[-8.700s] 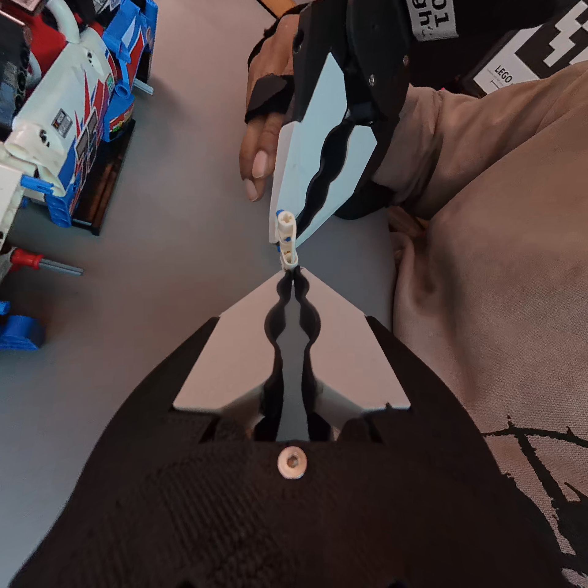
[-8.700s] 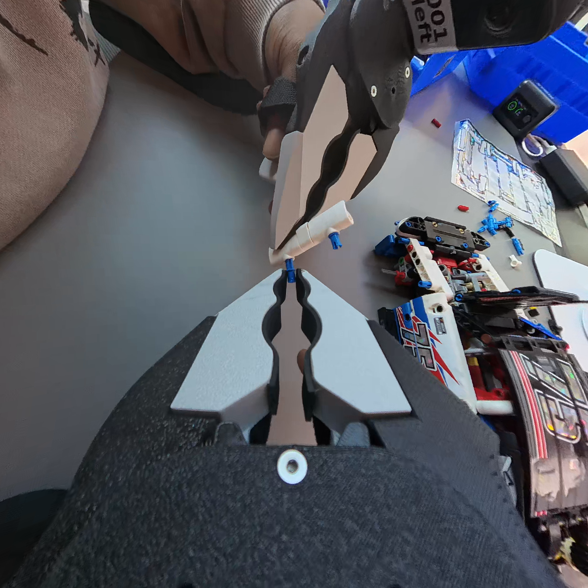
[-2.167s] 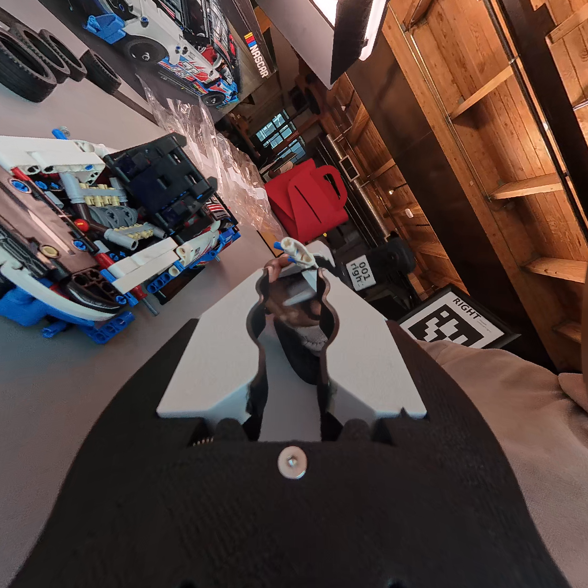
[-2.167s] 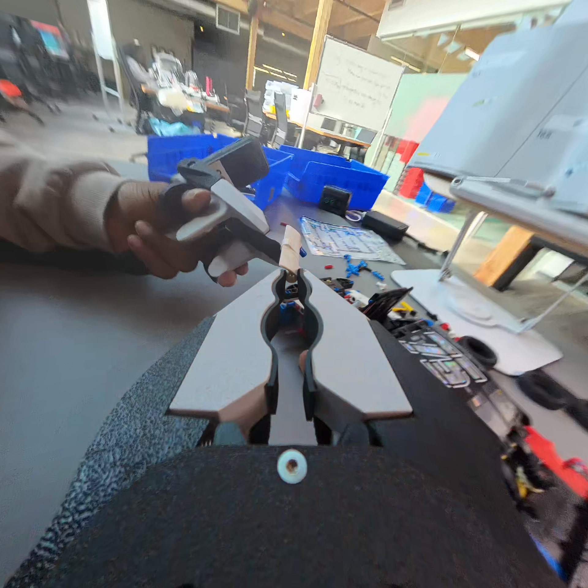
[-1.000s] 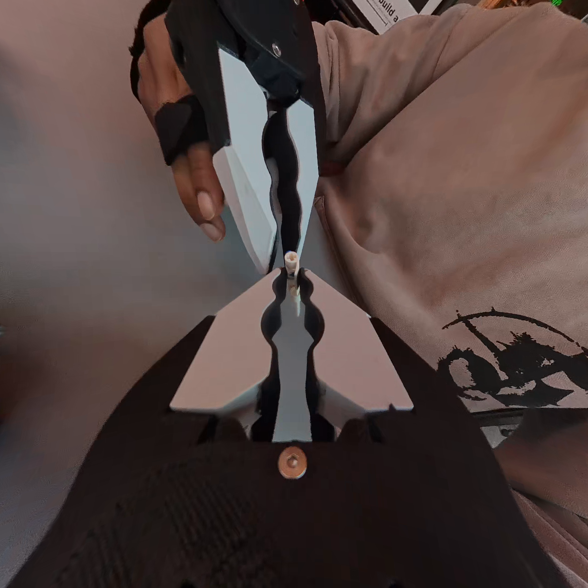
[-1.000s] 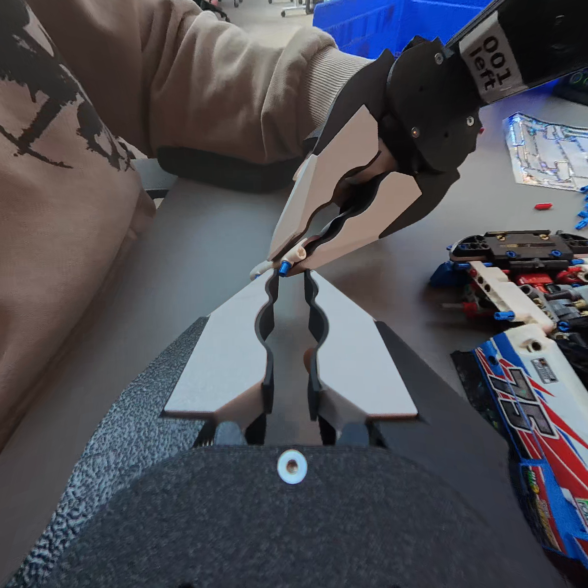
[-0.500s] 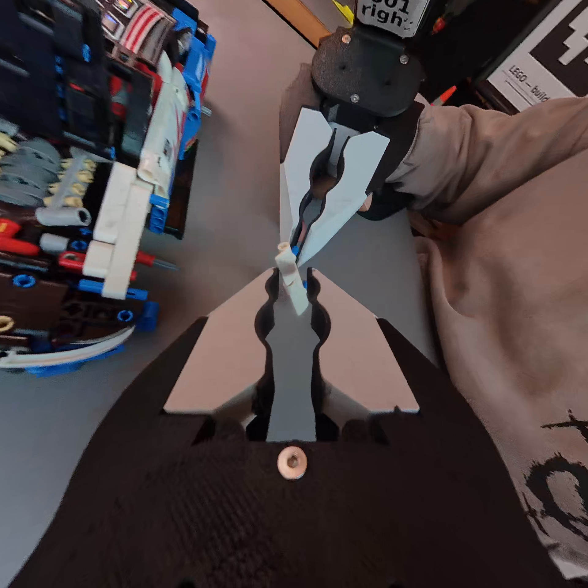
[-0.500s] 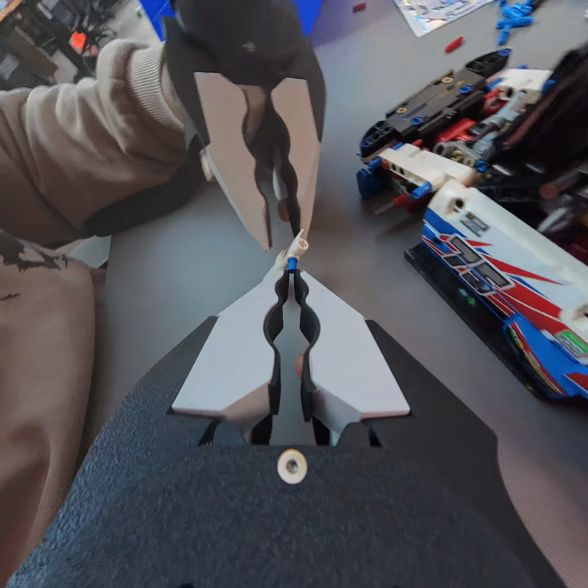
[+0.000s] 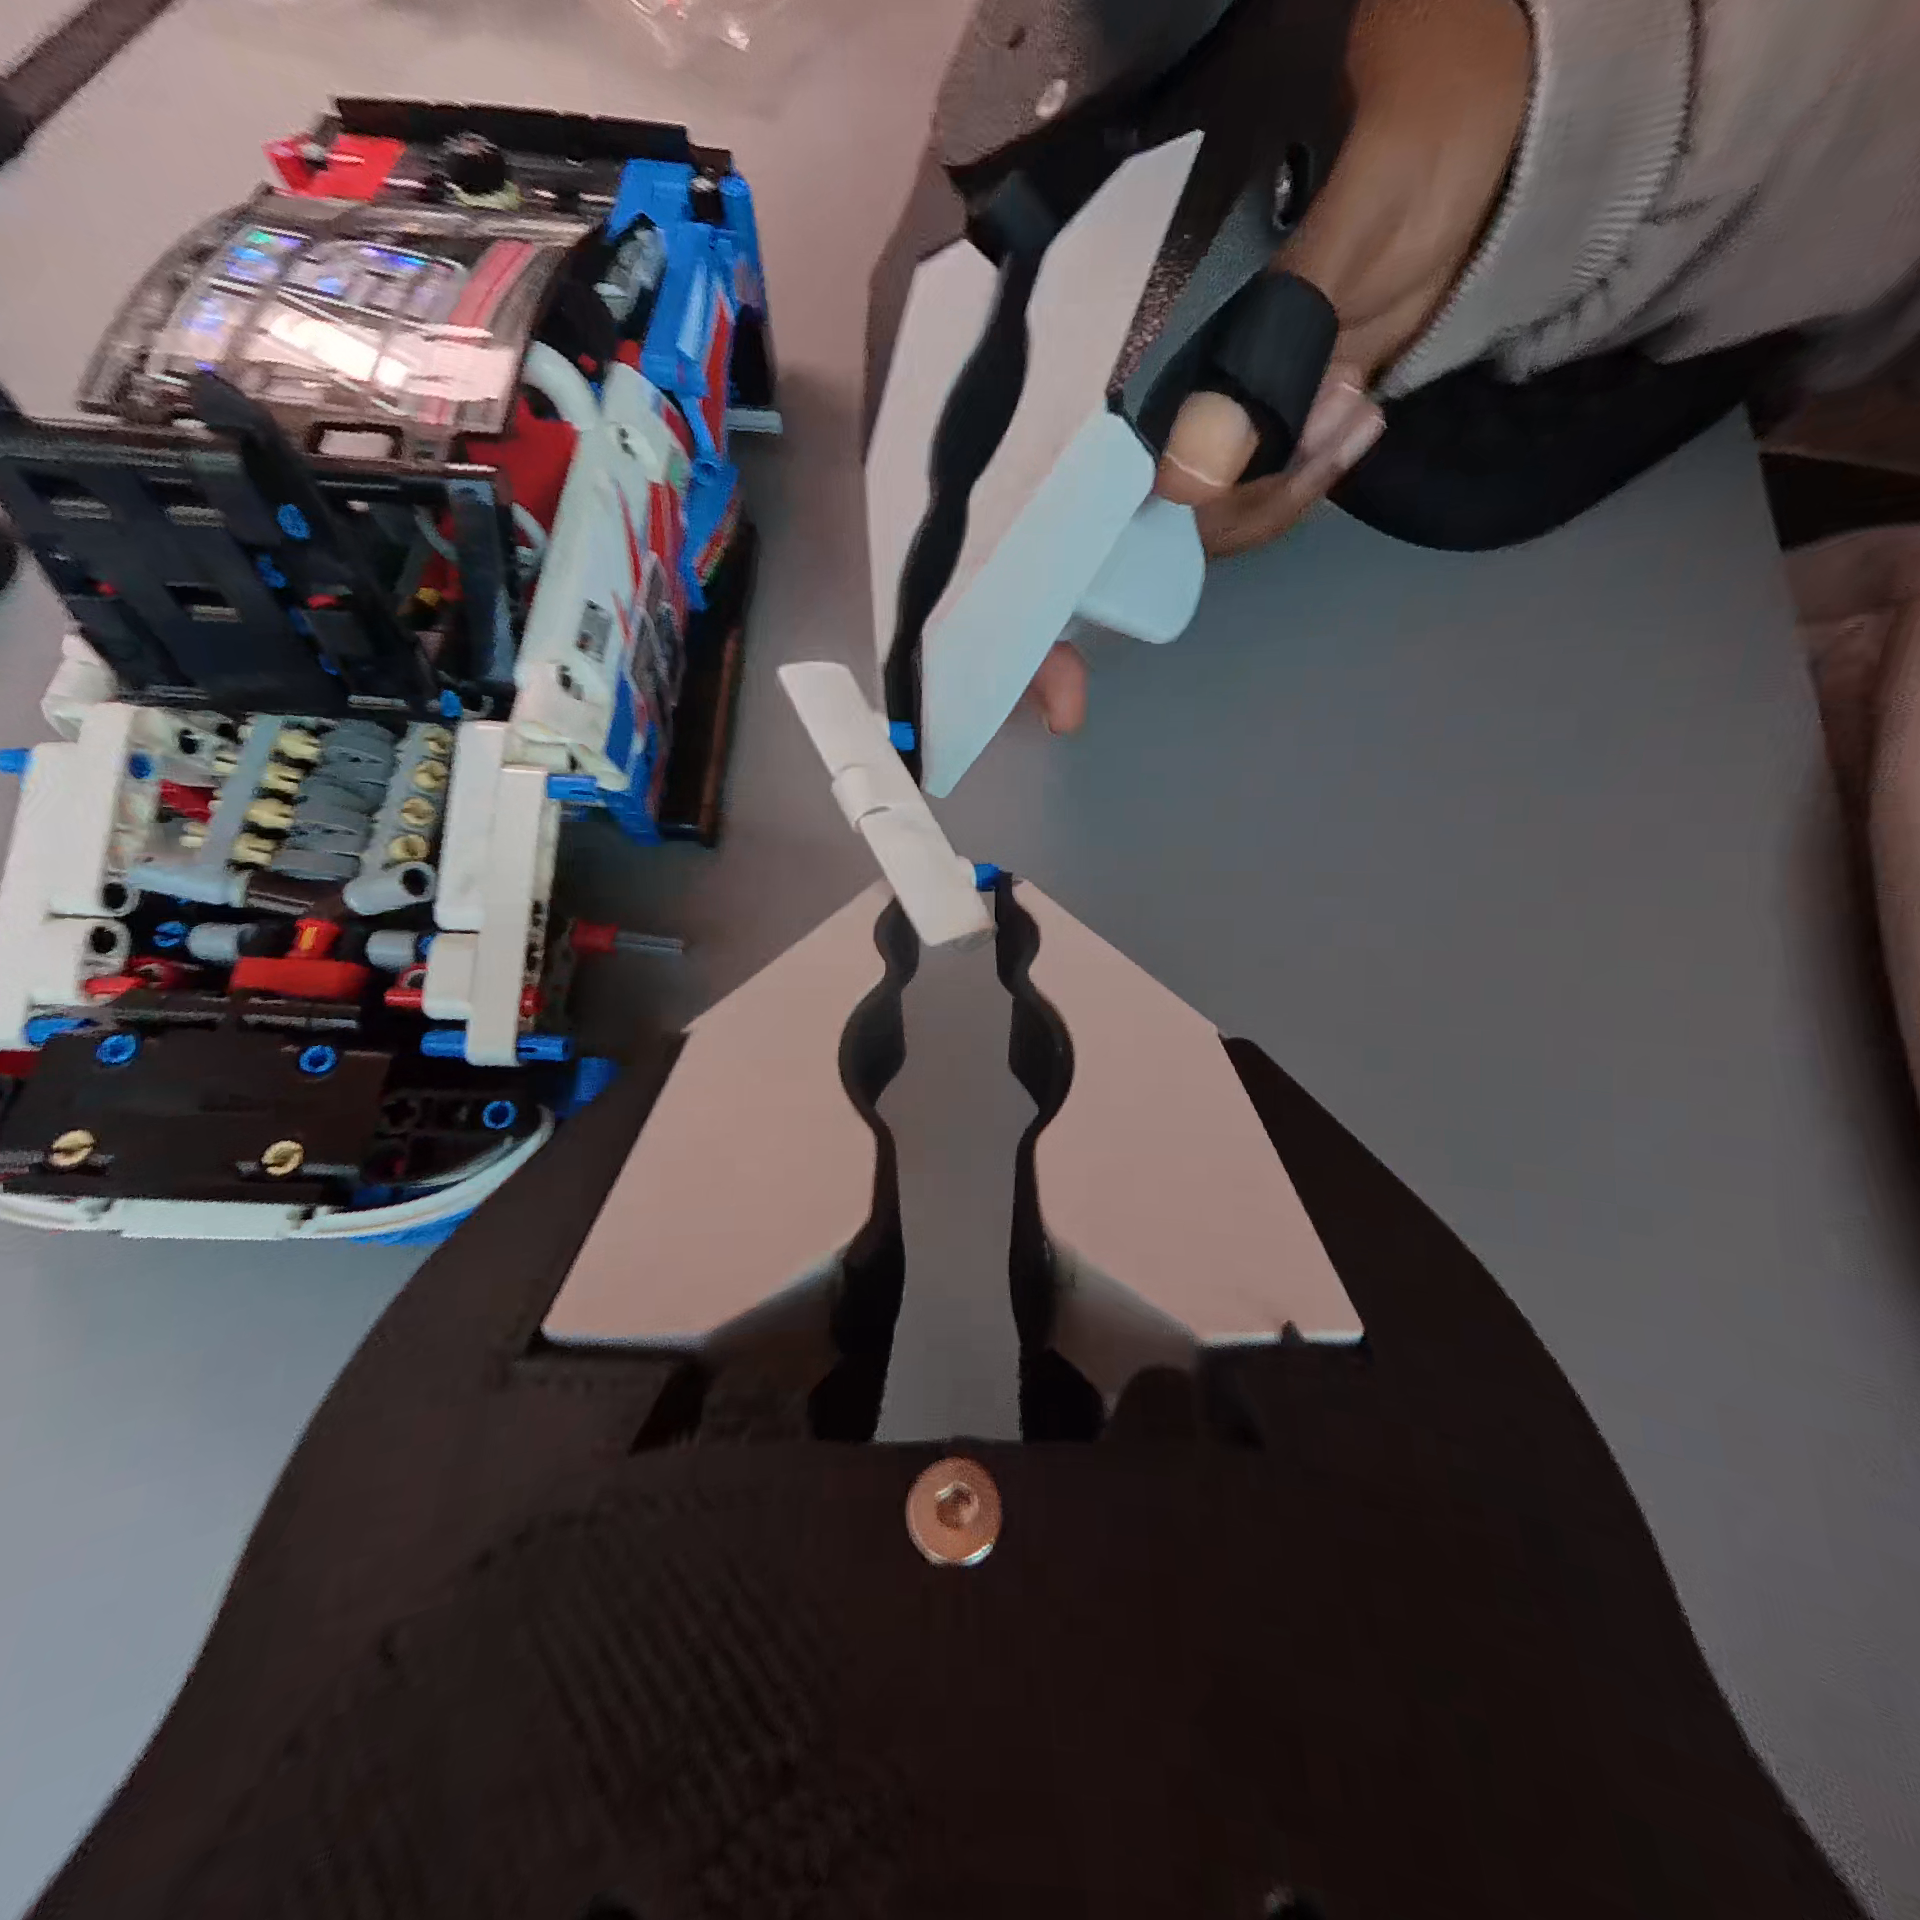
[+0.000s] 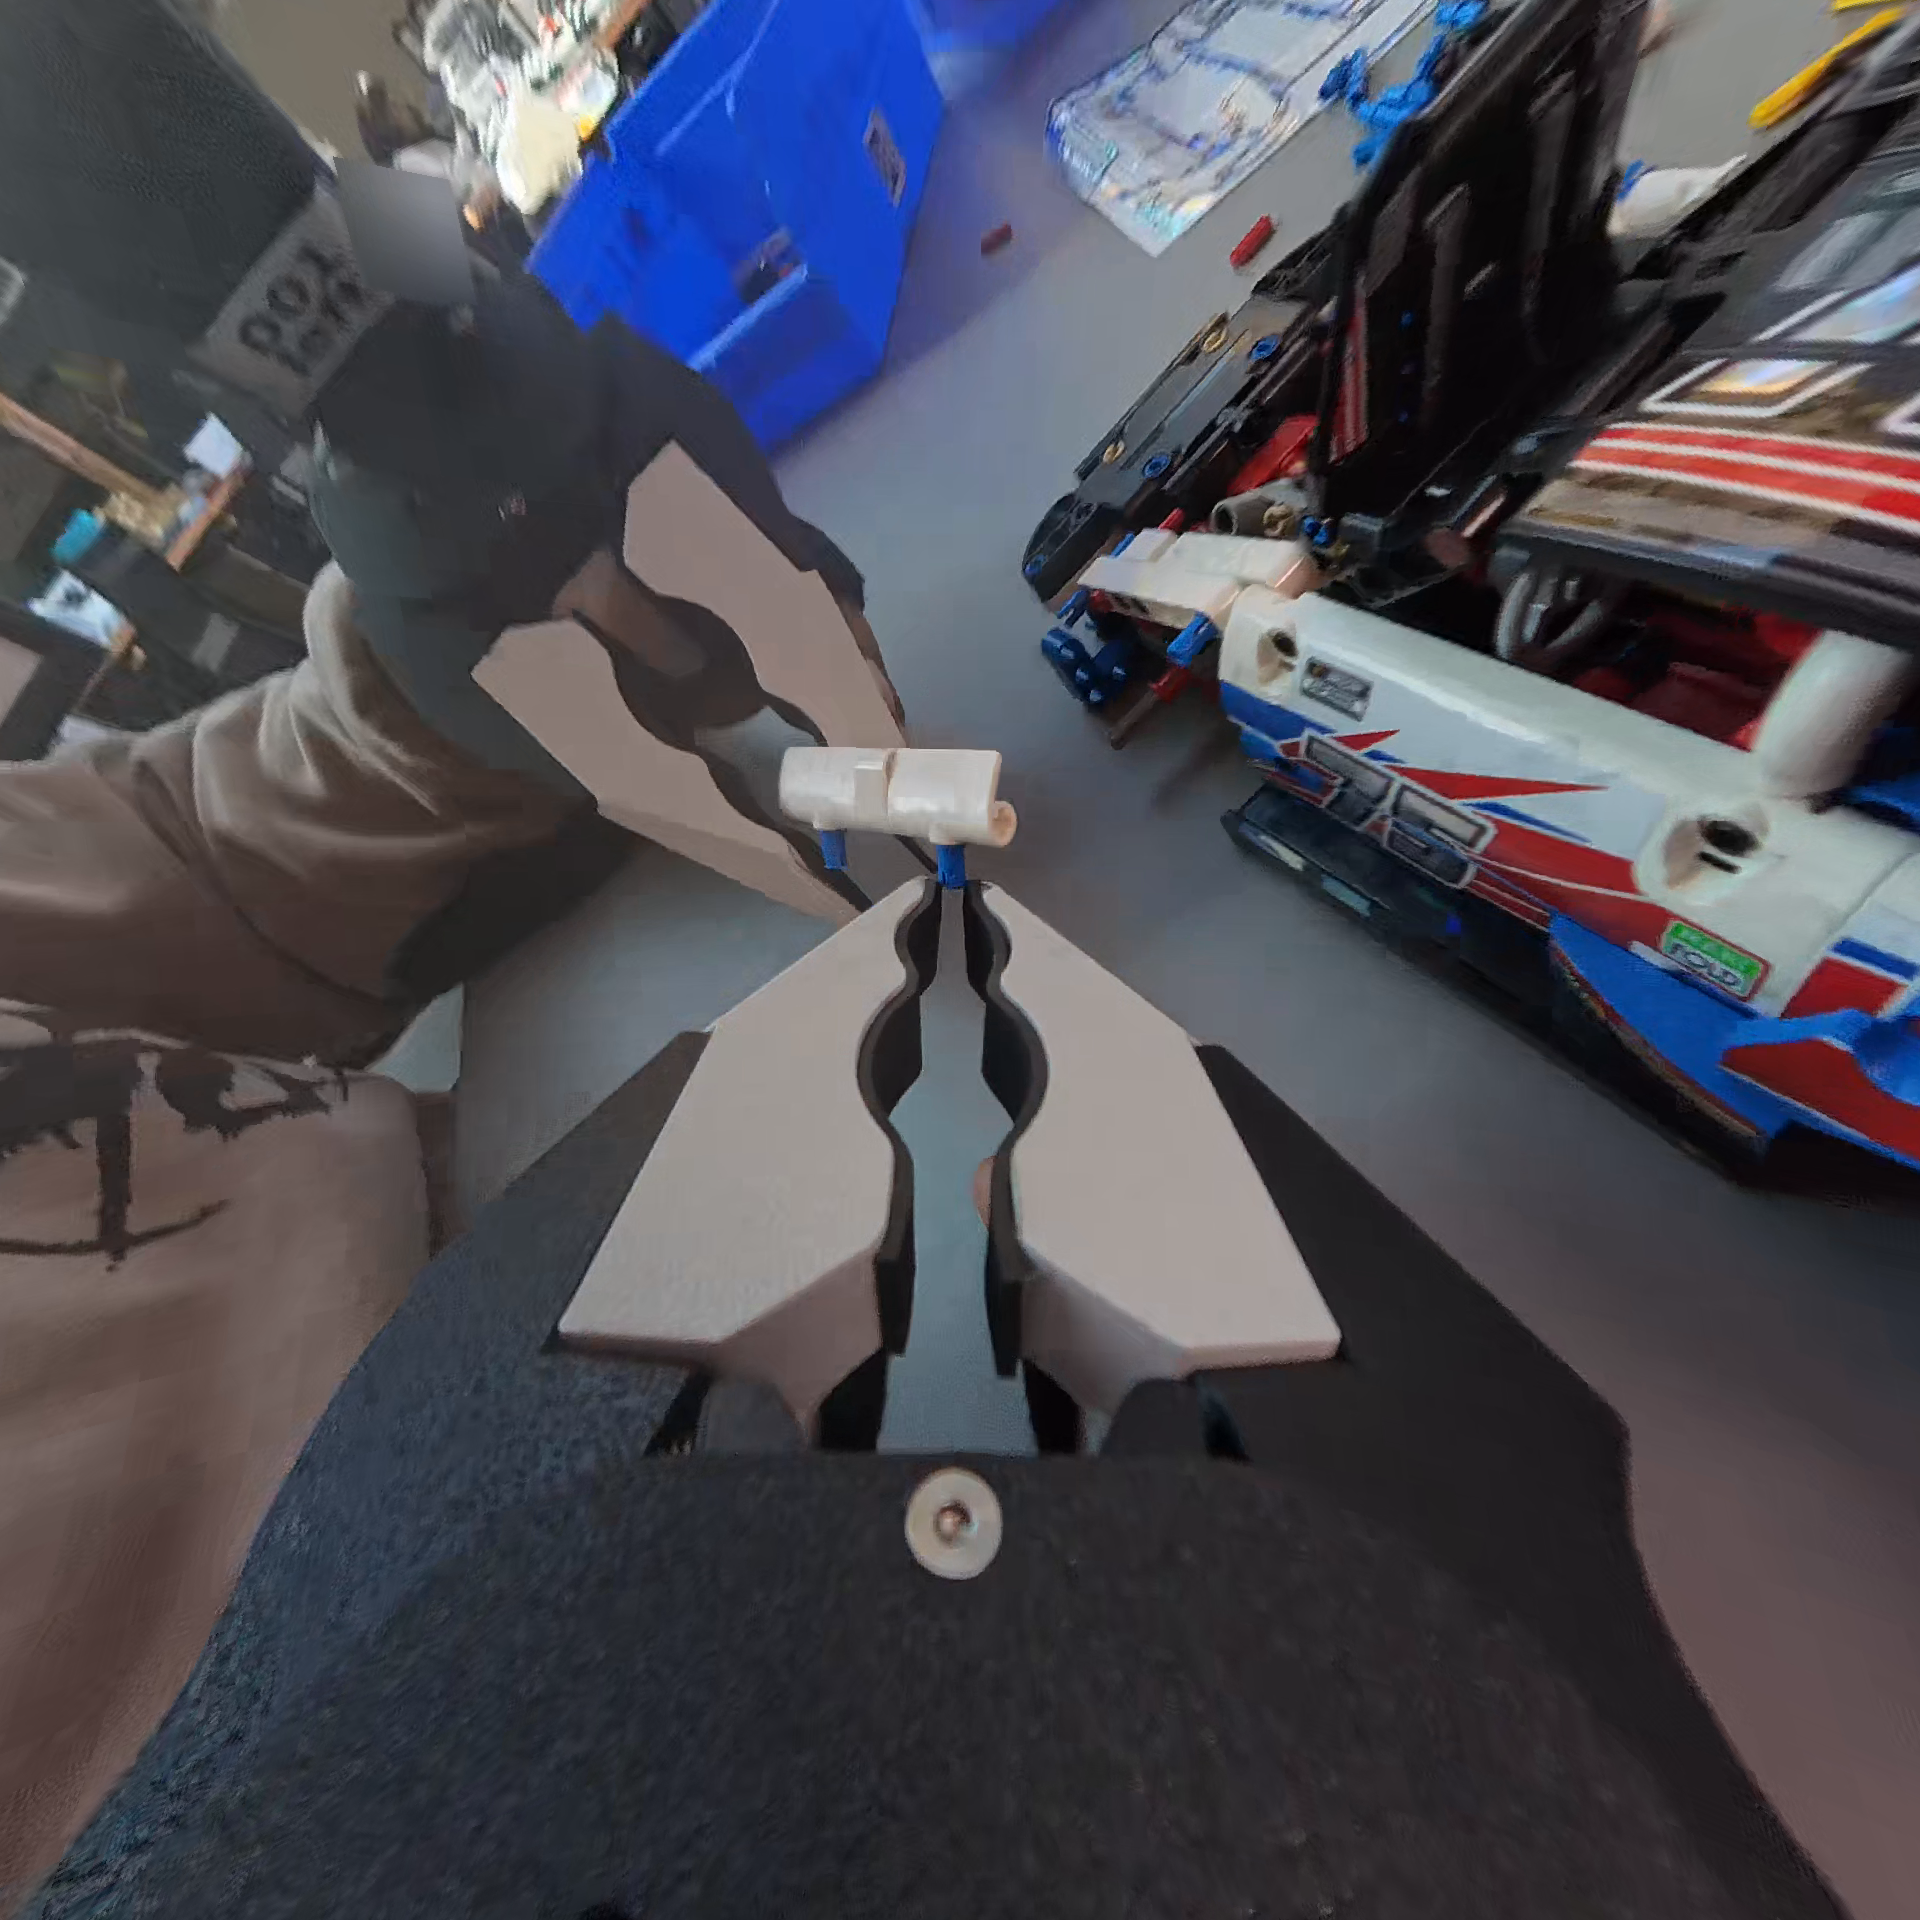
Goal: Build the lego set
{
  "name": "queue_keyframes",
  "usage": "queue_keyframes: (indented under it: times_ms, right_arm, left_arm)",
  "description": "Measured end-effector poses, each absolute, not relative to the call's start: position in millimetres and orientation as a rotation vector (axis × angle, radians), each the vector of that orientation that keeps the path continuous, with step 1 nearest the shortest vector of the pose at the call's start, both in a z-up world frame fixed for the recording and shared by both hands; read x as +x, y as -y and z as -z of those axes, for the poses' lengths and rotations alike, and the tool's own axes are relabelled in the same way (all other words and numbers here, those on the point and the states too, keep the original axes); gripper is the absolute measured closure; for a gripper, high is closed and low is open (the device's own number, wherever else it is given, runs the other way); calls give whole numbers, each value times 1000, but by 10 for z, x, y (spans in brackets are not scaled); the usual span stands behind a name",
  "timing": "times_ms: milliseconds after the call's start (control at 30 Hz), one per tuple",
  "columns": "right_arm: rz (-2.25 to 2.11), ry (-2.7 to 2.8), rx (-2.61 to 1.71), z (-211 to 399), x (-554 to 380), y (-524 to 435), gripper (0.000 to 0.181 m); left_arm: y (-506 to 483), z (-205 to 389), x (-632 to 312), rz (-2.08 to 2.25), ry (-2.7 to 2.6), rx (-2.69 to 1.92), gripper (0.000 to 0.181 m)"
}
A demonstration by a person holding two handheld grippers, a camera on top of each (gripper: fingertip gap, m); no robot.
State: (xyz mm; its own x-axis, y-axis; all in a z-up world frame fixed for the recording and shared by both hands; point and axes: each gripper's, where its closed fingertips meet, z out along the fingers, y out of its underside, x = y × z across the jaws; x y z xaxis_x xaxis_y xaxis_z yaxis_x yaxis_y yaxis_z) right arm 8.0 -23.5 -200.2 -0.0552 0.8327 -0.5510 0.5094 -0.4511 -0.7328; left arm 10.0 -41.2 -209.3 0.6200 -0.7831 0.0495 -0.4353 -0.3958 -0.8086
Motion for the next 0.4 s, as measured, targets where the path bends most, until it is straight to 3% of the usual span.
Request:
queue_keyframes:
  times_ms: [33,133,300,400]
  right_arm:
    - [-1455,1530,-1903,2059,106,290,175]
    - [-1256,1749,-1785,2189,171,374,176]
    - [-1284,1798,-1516,1925,172,400,169]
    - [-1236,1666,-1358,1633,100,175,167]
  left_arm:
    - [505,2134,116,586,-1018,-2055,169]
    - [732,2341,46,572,-1199,-2135,170]
    - [888,2408,6,583,-1288,-2177,168]
    - [825,2408,-68,533,-1256,-2193,154]
